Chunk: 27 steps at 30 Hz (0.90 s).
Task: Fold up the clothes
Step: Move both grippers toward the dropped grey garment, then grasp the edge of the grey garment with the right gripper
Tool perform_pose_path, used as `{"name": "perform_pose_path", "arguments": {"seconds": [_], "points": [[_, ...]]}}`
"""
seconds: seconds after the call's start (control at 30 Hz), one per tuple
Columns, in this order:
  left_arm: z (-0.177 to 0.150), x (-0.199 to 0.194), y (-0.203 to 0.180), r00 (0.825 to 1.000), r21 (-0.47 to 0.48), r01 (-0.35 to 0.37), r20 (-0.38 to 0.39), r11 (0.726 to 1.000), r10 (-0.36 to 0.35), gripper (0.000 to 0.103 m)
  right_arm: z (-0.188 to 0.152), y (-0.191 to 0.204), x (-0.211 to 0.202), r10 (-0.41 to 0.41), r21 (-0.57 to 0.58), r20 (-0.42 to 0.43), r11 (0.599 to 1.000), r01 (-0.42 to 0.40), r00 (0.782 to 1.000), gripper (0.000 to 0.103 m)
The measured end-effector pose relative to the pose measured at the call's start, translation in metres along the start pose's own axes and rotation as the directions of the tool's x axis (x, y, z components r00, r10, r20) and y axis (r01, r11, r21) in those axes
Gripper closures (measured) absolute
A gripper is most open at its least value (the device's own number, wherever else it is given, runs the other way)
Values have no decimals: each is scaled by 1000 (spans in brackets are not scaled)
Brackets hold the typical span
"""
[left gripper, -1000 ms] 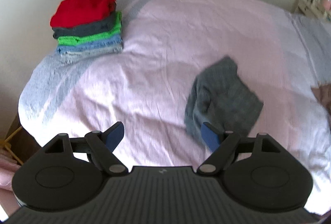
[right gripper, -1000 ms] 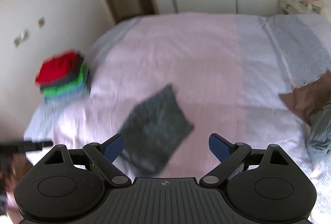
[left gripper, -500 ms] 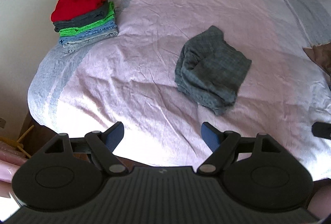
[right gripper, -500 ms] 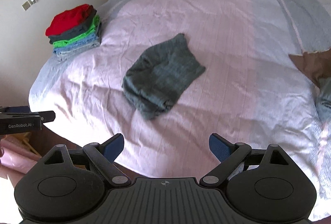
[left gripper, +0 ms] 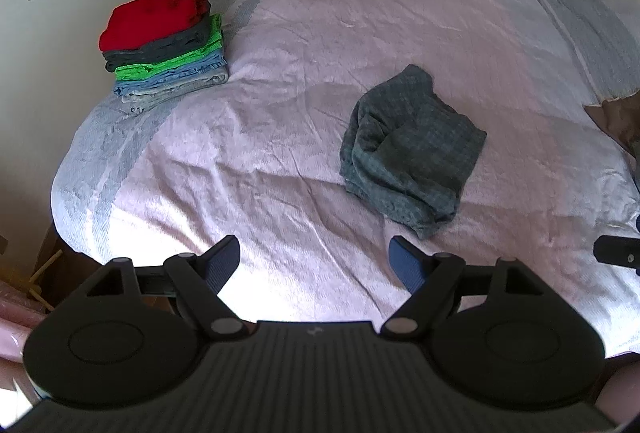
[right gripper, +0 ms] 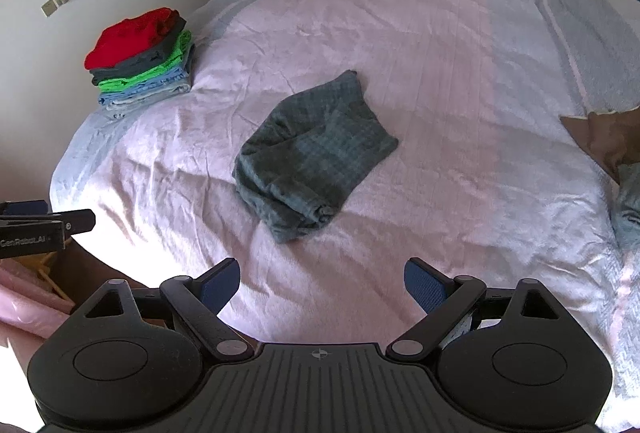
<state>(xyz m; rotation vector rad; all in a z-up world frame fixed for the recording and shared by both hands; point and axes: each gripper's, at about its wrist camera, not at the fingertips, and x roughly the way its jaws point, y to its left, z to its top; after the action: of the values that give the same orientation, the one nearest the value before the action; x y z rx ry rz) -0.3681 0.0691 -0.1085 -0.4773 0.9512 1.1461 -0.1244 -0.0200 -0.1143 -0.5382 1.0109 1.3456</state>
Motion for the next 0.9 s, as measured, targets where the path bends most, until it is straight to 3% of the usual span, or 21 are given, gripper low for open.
{"name": "perform_pose_path", "arguments": {"seconds": [0.23,0.63,0.77,0.9], "points": [[26,35,37,1000,5,20,-20,1000,-20,24,28,18,39,-27,46,-38,999,29,999,11],[102,106,96,993,125,118,-30,985,-115,24,73,61,98,-91,187,-69,977,103,993,11],[111,132,110,988,148,147,-59,978,-139,24,69,62,123,-103,280,-98,952,127,990,11],[108,167,120,980,184,183,-118,966,-163,24,48,46,147,-74,448,-124,886,122,990,11]]}}
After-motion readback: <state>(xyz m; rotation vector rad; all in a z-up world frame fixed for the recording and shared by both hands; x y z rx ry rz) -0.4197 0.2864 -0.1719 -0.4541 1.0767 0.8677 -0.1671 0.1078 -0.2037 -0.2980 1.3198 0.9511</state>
